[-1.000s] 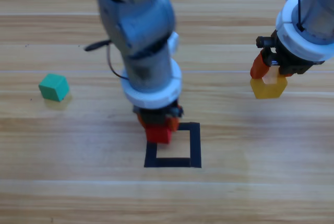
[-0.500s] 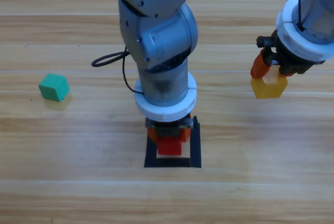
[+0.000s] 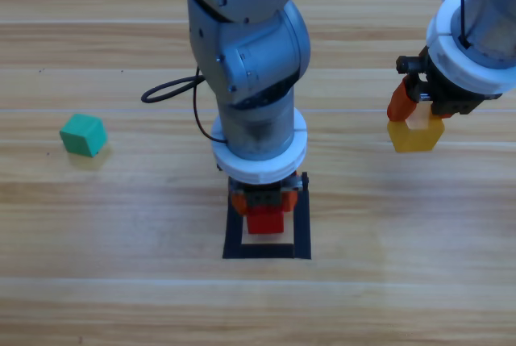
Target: Stack the blocks in the rectangular block: red at the bottom, yellow in the middle, green on top
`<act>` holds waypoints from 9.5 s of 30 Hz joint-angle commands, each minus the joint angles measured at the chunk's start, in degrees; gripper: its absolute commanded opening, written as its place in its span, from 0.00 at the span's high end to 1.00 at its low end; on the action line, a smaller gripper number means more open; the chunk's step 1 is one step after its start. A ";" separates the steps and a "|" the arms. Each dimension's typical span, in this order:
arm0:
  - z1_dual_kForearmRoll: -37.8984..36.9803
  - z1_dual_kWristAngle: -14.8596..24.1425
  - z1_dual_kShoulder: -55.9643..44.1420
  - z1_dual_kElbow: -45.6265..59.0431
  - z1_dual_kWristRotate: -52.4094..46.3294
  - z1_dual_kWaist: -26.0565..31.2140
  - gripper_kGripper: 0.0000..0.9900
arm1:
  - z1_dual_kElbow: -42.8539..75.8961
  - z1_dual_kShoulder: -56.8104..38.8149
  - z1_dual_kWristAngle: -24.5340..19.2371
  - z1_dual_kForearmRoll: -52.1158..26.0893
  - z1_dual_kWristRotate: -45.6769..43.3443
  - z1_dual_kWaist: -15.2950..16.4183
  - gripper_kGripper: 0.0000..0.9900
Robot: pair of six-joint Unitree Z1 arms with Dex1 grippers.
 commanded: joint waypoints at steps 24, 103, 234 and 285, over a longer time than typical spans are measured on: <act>0.33 1.58 5.83 -2.16 -0.96 -2.02 0.88 | -0.03 3.77 -0.58 1.15 0.40 -1.49 1.00; 16.85 10.72 -21.77 -7.53 4.31 9.05 0.00 | -9.53 9.05 -2.16 11.17 10.69 7.12 1.00; 12.20 -2.81 -3.22 -10.16 27.96 36.74 0.00 | 24.93 -21.28 13.49 -26.01 -28.60 4.57 0.00; -14.87 -2.99 -7.44 19.98 53.27 36.91 0.03 | 26.24 -21.45 15.77 -22.05 -38.18 3.96 0.00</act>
